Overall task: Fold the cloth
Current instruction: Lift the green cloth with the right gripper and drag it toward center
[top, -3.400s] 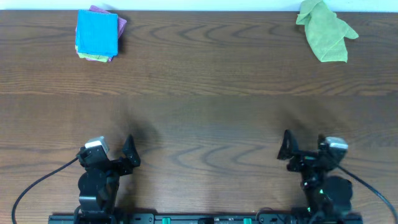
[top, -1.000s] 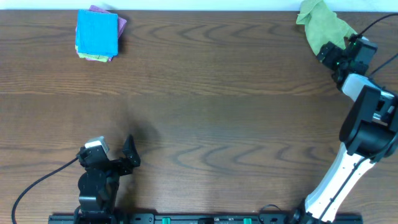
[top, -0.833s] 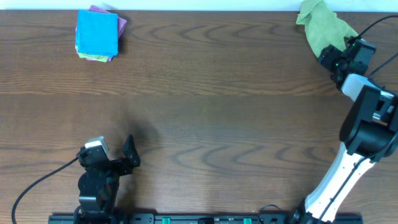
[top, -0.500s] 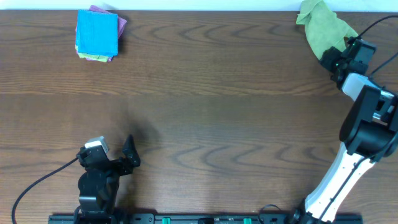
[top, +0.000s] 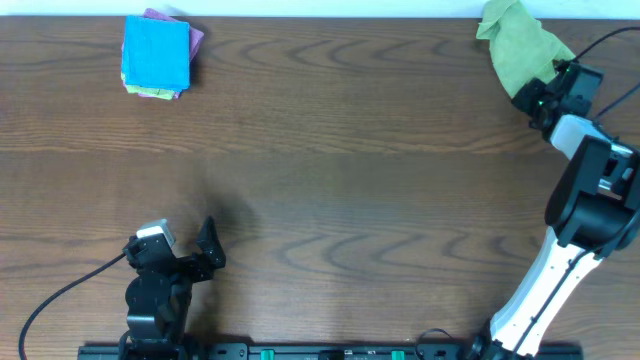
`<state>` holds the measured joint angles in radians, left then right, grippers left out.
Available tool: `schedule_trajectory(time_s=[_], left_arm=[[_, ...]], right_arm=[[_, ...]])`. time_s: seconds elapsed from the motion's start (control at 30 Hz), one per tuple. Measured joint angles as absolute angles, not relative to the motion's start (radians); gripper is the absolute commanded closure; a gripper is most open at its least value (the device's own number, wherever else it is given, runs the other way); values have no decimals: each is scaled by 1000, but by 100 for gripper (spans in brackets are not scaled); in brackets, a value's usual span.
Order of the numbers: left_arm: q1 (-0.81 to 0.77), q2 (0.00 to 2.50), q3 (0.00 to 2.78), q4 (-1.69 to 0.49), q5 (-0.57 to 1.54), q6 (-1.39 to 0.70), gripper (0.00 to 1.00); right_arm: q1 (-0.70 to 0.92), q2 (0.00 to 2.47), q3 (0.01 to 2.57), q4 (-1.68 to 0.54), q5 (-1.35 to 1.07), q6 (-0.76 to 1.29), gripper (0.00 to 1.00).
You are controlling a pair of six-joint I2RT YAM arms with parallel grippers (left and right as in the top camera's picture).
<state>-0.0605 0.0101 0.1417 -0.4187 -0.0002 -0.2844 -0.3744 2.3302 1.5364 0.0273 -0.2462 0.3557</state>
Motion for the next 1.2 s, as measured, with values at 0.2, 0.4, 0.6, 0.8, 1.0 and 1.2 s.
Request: schedule_trajectory(time_s=[0.2,0.4,0.6,0.8,1.0,1.2], left_arm=[[-60,10,142,-419,0,-285,4],[-60,10,142,-419,0,-285,5],[-60,10,142,-419,0,-285,5],[-60,10,142,-419,0,-285,5],[-60,10,142,-419,0,-285,5],[-60,10,142,-419,0,-285,5]], right_arm=[[-325,2268,1564,-95,-315,290,99],[-197,2027,1571,-227,-329,163,99],[38,1792,1601,-482,-344,112,99],[392,1728,1599,-678,-292,84,99],[550,1639,1599,-785,-117,160,99],[426,1575,1599,-855,83,253,99]])
